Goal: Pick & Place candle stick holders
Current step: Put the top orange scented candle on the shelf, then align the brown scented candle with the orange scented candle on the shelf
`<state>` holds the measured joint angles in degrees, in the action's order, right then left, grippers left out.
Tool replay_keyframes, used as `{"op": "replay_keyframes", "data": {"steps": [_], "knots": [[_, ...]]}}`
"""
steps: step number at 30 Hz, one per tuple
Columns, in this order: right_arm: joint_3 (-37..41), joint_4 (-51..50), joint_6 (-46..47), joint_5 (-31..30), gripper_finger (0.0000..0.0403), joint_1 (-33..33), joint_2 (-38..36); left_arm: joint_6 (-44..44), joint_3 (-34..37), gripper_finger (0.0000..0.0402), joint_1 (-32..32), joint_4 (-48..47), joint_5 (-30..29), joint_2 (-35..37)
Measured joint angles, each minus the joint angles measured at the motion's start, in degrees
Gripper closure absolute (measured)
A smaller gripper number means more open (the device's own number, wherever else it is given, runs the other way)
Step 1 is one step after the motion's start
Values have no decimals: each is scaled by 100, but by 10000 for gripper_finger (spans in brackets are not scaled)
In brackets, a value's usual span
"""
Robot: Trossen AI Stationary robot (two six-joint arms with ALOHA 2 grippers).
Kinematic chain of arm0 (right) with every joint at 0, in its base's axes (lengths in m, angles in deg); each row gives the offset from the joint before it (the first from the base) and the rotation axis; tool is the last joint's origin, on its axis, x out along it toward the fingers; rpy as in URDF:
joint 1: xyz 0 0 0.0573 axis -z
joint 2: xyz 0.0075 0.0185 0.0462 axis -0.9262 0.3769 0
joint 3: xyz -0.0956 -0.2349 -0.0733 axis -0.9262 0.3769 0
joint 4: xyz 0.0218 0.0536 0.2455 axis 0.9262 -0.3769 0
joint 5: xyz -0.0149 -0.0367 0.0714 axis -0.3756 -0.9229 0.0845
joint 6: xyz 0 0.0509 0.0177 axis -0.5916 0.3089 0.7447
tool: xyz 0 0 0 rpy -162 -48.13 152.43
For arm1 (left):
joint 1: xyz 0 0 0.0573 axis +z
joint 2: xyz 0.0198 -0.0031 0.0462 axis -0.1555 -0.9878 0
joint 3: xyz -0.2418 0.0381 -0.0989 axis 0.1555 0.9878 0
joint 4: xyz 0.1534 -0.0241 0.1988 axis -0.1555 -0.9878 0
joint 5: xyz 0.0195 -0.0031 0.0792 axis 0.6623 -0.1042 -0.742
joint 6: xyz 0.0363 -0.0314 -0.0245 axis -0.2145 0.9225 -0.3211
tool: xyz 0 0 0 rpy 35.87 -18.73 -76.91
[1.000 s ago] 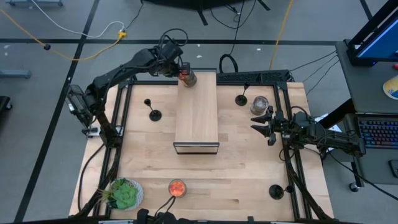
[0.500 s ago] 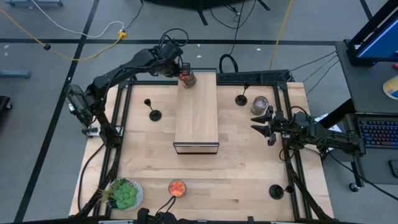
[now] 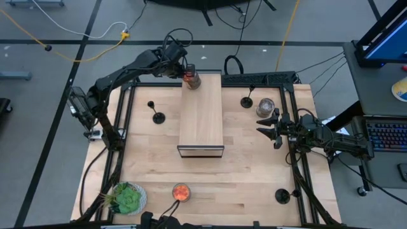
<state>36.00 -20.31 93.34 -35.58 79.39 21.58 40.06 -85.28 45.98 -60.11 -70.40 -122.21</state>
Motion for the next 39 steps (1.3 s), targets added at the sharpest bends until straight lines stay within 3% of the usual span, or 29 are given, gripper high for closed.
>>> {"op": "replay_keyframes", "data": {"steps": [15, 24, 39], "knots": [[1, 0, 0, 0, 248, 1, 0, -179, -2, 342, 7, 363, -7, 17], [0, 0, 0, -1, 248, -1, -1, -278, -2, 339, 66, 333, 76, 276], [1, 2, 0, -1, 248, 1, -2, -2190, -2, 339, -397, -25, 453, 1042]]}}
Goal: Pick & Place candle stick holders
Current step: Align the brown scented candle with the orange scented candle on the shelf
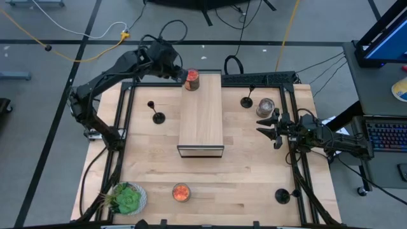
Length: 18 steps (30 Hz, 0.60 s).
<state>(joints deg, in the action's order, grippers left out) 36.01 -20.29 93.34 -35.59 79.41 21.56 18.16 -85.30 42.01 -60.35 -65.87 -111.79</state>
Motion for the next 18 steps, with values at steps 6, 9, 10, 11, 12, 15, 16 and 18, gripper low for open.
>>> {"op": "replay_keyframes", "data": {"steps": [6, 9, 10, 11, 12, 15, 16, 18], "knots": [[0, 0, 13, 2, 248, -2, 0, -747, 0, 339, -225, -176, 4, -3], [-1, 0, 19, 2, 248, 0, 1, -1020, 0, 339, -285, -282, -1, -3], [0, 0, 19, 2, 248, 0, 1, -993, 0, 339, -294, -309, -3, -3], [0, 0, 20, 2, 248, 0, 2, -954, 0, 339, -300, -312, -4, -3], [-2, 0, 20, 2, 248, -2, 1, -916, 0, 339, -299, -330, -3, -3], [0, 0, 20, 2, 248, 0, 0, -842, 0, 339, -300, -408, -3, -3], [0, 0, 20, 2, 248, 0, 0, -840, 0, 339, -300, -431, -1, -3], [0, 0, 21, 2, 248, 0, 1, -854, 0, 339, -300, -534, 1, -3]]}}
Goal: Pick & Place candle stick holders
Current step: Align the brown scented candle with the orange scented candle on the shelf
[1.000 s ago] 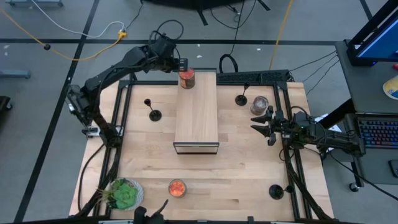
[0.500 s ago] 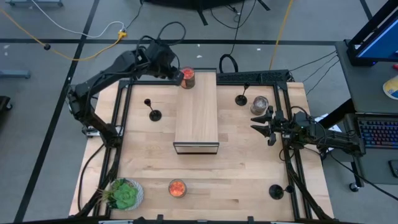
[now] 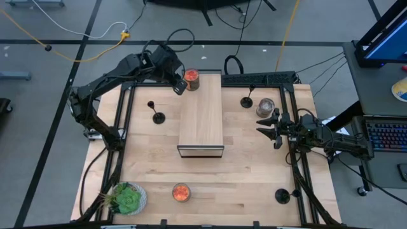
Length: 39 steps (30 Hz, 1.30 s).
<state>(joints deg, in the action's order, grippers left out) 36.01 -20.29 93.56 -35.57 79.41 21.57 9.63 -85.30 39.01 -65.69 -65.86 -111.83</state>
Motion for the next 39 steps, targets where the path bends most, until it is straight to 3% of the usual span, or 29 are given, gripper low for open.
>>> {"op": "replay_keyframes", "data": {"steps": [9, 14, 18, 22, 31, 39], "knots": [[0, 19, 65, -224, 248, 0, 0, -211, 22, 339, 132, -8, 663, 83], [-2, 377, 1014, -1080, 248, 0, 1, -425, 25, 339, 247, 75, 904, 204], [0, 808, 939, -1730, 248, 0, 3, -455, 205, 339, 227, 199, 920, 438], [0, 1187, 865, -2255, 248, 0, 3, -408, 1086, 339, 227, 803, 1098, 969], [0, 1948, 575, -2420, 248, 0, 3, 22, 3630, 339, 342, 2369, 1212, 2993], [-2, 2310, 111, -2673, 248, 0, 13, 153, 4955, 339, 358, 2807, 1258, 4835]]}}
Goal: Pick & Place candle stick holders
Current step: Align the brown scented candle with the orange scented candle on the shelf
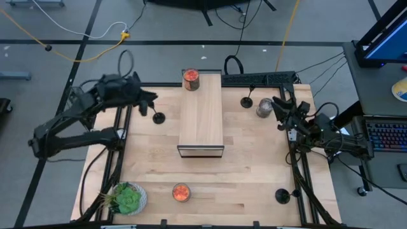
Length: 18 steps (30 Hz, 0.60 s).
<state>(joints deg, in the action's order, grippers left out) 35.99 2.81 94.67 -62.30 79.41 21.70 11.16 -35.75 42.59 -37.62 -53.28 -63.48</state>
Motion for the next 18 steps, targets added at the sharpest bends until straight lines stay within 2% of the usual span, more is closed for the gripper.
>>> {"op": "replay_keyframes", "data": {"steps": [7, 12, 18], "knots": [[-388, -359, -120, -216, 248, 0, 407, 119, 691, 339, 4, 39, -2, 1289], [-1409, -1638, -123, -377, 248, -2, 1043, 178, 975, 339, 5, -16, -3, 2032], [-2914, -3450, 91, -873, 248, -2, 2085, 318, 1282, 339, 5, -74, -10, 2619]]}}
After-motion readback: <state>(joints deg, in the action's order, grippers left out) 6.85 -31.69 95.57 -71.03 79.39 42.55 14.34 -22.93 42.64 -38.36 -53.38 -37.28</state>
